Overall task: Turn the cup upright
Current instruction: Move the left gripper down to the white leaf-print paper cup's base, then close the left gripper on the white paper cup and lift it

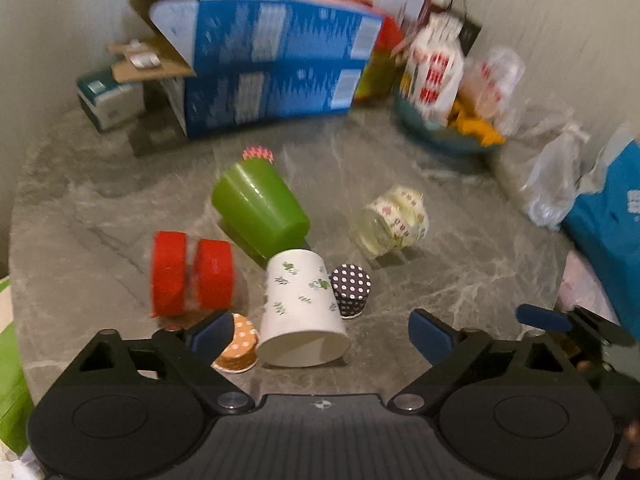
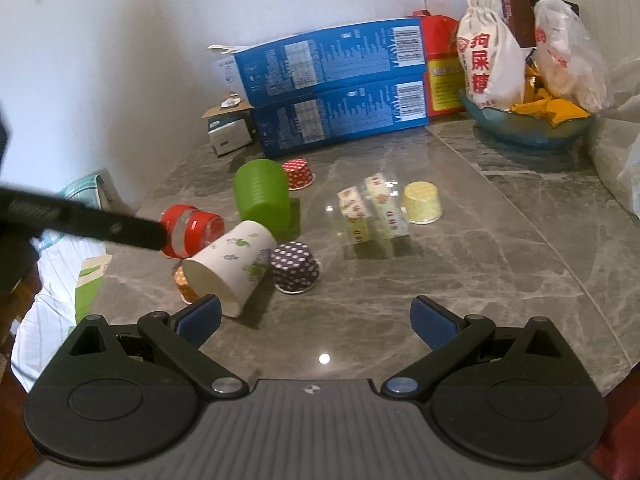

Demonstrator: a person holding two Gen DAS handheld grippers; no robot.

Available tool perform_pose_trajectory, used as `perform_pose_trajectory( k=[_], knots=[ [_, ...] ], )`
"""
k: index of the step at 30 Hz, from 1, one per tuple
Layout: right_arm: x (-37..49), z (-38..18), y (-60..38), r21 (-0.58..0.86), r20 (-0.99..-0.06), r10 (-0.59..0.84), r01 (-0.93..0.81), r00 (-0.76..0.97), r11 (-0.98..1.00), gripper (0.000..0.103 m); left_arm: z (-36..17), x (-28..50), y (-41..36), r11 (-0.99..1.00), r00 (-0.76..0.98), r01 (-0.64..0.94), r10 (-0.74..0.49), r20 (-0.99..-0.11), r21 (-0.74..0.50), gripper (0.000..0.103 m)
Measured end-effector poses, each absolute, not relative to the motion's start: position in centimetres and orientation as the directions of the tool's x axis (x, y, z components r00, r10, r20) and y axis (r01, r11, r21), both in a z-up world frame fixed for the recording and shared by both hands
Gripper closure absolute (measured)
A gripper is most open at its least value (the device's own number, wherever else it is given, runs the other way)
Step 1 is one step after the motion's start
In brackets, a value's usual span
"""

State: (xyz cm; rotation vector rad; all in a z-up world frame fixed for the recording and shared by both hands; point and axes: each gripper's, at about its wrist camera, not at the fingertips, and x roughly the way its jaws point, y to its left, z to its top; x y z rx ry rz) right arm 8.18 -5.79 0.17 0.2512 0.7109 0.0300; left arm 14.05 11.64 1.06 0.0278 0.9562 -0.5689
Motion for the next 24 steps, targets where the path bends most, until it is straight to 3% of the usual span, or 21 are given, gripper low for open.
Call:
perform_pose_trajectory(
  k=[10,24],
  knots=[
    [6.3,-0.8,-9.6,0.287,-0.640,0.132,0.076,0.757,0.955,0.001,-2.0,17.2,6.6,0.901,0.332,0.421,-0.260,-0.907,-0.104,0.019],
    [3.4,-1.4,-12.2,0.357,-0.614,0.154,0.098,0.774,0.929,0.001,-4.0,17.8,3.6,0.901,0.325,0.433,-0.133,-0.936,0.022,0.033]
  ],
)
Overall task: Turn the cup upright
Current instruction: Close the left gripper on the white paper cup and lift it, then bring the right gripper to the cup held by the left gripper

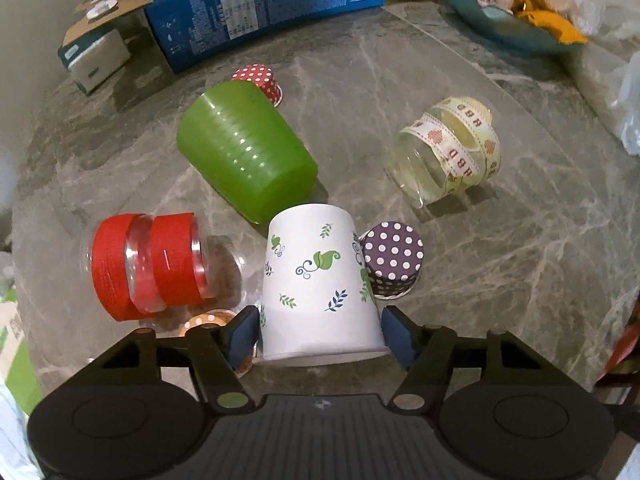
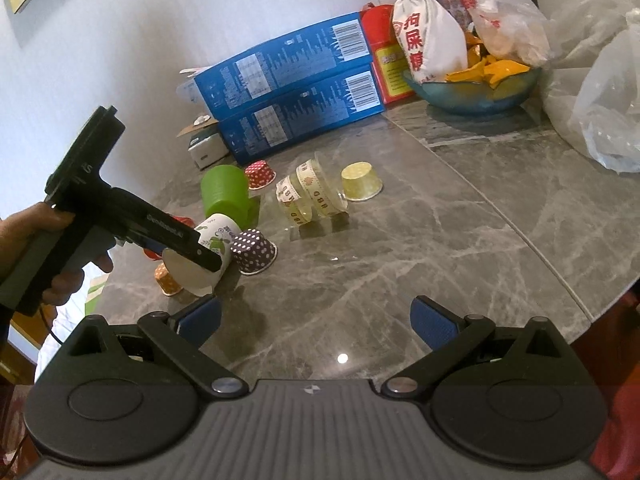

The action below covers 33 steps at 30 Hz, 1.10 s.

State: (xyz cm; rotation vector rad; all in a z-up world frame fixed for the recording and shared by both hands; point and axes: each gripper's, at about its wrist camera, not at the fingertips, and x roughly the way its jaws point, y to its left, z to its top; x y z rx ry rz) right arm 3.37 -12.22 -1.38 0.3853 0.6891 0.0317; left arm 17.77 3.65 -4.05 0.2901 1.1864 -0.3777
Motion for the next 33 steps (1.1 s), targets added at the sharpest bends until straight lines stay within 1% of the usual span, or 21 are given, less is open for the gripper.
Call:
perform_pose_trajectory(
  k=[5,8,10,13,17,20,23,29,33],
  knots=[
    [2.7,-1.5,-12.6,0.363,-0.616,0.149,0.111,0.774,0.925,0.001,-3.6,16.9,3.4,0.887,0.344,0.460,-0.140,-0.928,0.037,0.035],
    [2.3,-1.4,-12.6,0.368,-0.613,0.148,0.114,0.776,0.923,0.001,-3.0,15.6,3.6,0.858,0.353,0.514,-0.181,-0.918,0.029,0.035],
    [2.2,-1.3,-12.5,0.367,-0.614,0.147,0.116,0.776,0.923,0.001,-2.4,14.1,3.9,0.819,0.369,0.572,-0.212,-0.905,0.042,0.035],
    [1.9,-1.3,-12.3,0.362,-0.613,0.141,0.117,0.777,0.925,0.001,-1.9,11.9,4.5,0.734,0.382,0.672,-0.230,-0.895,0.098,0.035],
    [1.5,-1.4,-11.5,0.340,-0.612,0.148,0.090,0.777,0.936,0.001,-2.3,8.8,5.2,0.534,0.371,0.821,-0.226,-0.901,0.204,0.035],
    [1.2,-1.5,-10.5,0.317,-0.620,0.162,0.057,0.767,0.947,0.001,-3.1,7.1,5.8,0.411,0.369,0.871,-0.180,-0.912,0.271,0.035],
    [0.6,-1.5,-9.8,0.306,-0.632,0.169,0.043,0.757,0.951,0.001,-3.7,5.4,6.0,0.268,0.361,0.912,-0.163,-0.918,0.311,0.035],
    [-0.9,-1.5,-7.7,0.254,-0.658,0.152,0.027,0.737,0.967,0.001,-3.3,2.0,5.4,-0.062,0.327,0.937,-0.188,-0.926,0.343,0.036],
    [-1.8,-1.6,-5.3,0.178,-0.692,0.167,-0.058,0.702,0.982,0.001,-3.9,0.8,5.1,-0.256,0.281,0.911,-0.191,-0.940,0.324,0.036]
  ],
)
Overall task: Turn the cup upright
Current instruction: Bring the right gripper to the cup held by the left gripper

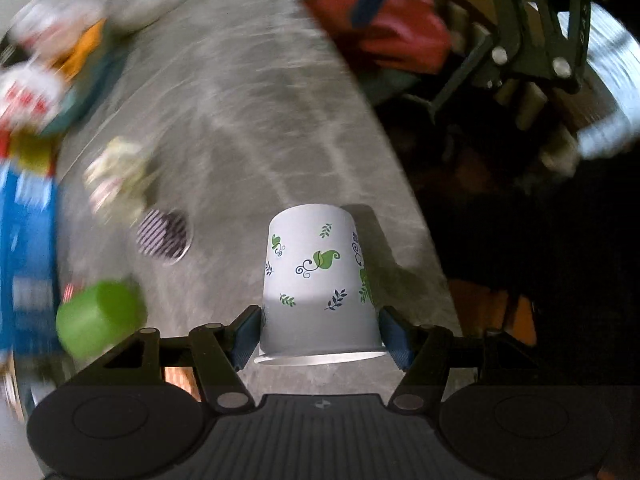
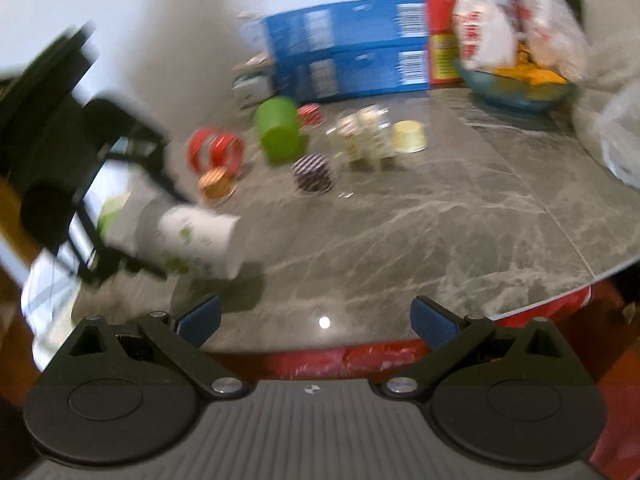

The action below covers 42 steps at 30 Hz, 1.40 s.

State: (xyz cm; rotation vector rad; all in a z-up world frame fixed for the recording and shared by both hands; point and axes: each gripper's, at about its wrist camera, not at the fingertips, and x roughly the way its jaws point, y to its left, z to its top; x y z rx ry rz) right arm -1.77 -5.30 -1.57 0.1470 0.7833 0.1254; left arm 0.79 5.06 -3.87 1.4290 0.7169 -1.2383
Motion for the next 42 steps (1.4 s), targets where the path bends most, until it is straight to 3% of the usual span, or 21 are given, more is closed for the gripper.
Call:
perform_pose_trajectory(
  k=[7,15,19,25,36,42],
  knots=[
    [-1.4,-1.0,-0.5,0.024,-0.770,0.179,-0.253,0.612,0.967,0.001,-5.4,0.6,5.2,-0.419,0.201,0.867,-0.203,-0.958,0.271,0.035],
    [3.1,0.4,3.4,-0.085,-0.792,0.218,-0.457,0.570,0.886,0.002,-5.2,1.3,5.7,-0.431,0.151,0.867,-0.251,-0.956,0.249,0.032],
    [5.6,0.3,4.7,-0.099,-0.816,0.235,-0.529,0.527,0.843,0.002,-5.4,1.7,6.4,-0.425,0.156,0.867,-0.264,-0.952,0.260,0.024],
    [7.0,-0.8,6.2,-0.113,-0.853,0.243,-0.617,0.462,0.779,0.007,-4.3,2.9,7.7,-0.376,0.156,0.886,-0.304,-0.940,0.270,0.024],
    [10.8,-1.7,8.3,-0.160,-0.900,0.188,-0.700,0.392,0.696,0.020,-0.8,5.2,12.0,-0.164,0.209,0.939,-0.424,-0.881,0.302,0.024],
    [12.6,-2.4,8.8,-0.160,-0.928,0.150,-0.730,0.341,0.665,0.037,-0.2,4.6,15.3,-0.006,0.224,0.965,-0.506,-0.833,0.263,0.024]
  ],
)
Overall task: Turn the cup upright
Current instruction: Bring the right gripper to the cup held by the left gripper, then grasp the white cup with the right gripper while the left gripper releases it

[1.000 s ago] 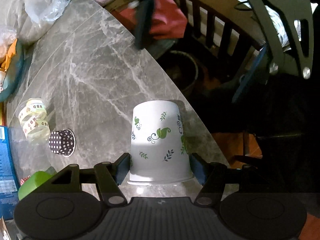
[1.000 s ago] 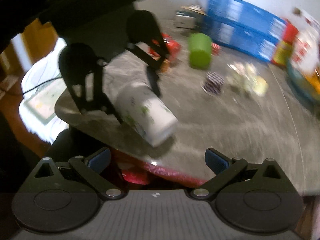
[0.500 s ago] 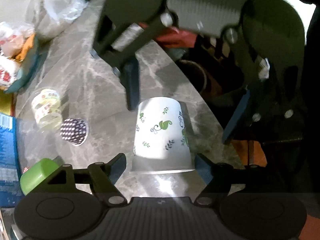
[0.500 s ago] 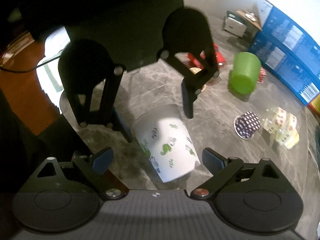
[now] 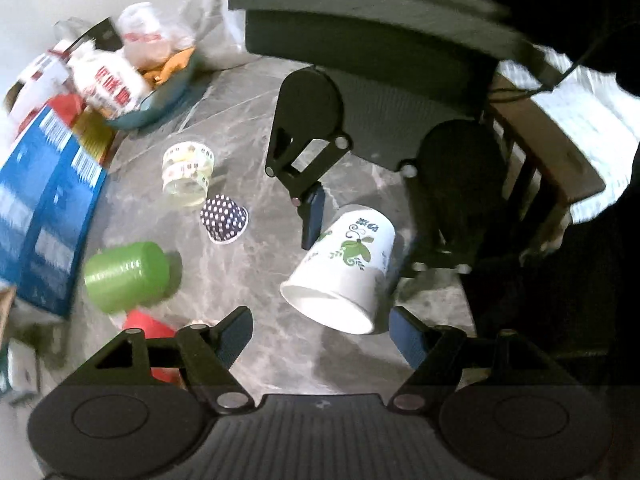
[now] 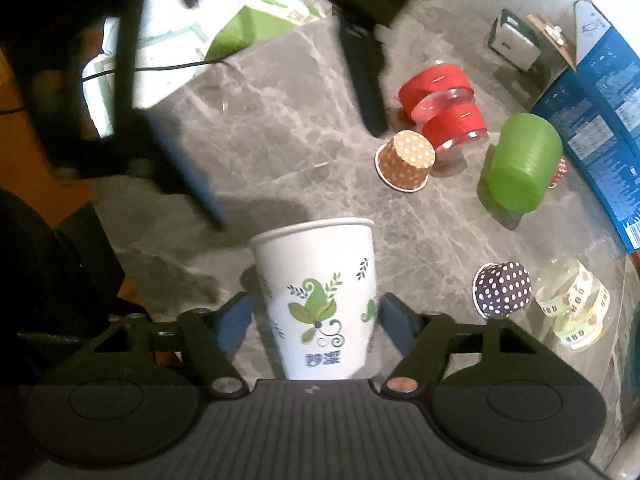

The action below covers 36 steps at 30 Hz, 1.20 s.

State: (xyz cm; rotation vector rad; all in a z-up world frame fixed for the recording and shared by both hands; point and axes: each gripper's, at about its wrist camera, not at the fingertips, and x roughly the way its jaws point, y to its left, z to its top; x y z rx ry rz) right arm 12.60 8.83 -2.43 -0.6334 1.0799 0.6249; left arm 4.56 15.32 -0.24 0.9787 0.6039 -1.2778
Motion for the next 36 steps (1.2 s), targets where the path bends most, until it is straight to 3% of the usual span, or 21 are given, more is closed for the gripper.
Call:
perform_pose_trajectory(
  k=[14,17,20,23,28,32,36],
  knots=[
    [14.4,-3.3,11.2,-0.144,-0.972,0.053,-0.755,0.231,0.640,0.042,-0.6,3.2,20.8,0.315,0.301,0.941,-0.614,-0.729,0.124,0.024],
    [14.6,-2.9,10.1,-0.088,-0.966,0.109,-0.693,0.235,0.716,0.043,-1.1,3.1,22.2,0.432,0.350,0.900,-0.636,-0.688,0.058,0.024],
    [13.1,-2.2,8.2,-0.067,-0.919,0.178,-0.584,0.352,0.809,0.043,-1.4,2.8,24.1,0.564,0.416,0.824,-0.663,-0.623,-0.050,0.024],
    [9.9,-1.6,5.8,-0.023,-0.799,0.230,-0.412,0.555,0.911,0.043,-1.6,2.0,25.6,0.623,0.456,0.764,-0.703,-0.545,-0.164,0.024],
    [2.0,-1.8,3.5,0.070,-0.472,0.192,-0.180,0.860,0.981,0.043,-1.7,-1.6,25.7,0.682,0.550,0.705,-0.698,-0.459,-0.193,0.024],
    [-2.6,-4.2,3.9,0.104,-0.235,0.131,-0.109,0.963,0.989,0.043,-2.0,-4.5,25.1,0.722,0.639,0.658,-0.686,-0.348,-0.214,0.024],
    [-4.1,-7.2,5.0,0.084,-0.118,0.079,-0.069,0.990,0.994,0.043,-3.6,-6.3,23.5,0.789,0.733,0.586,-0.613,-0.296,-0.185,0.024]
  ],
)
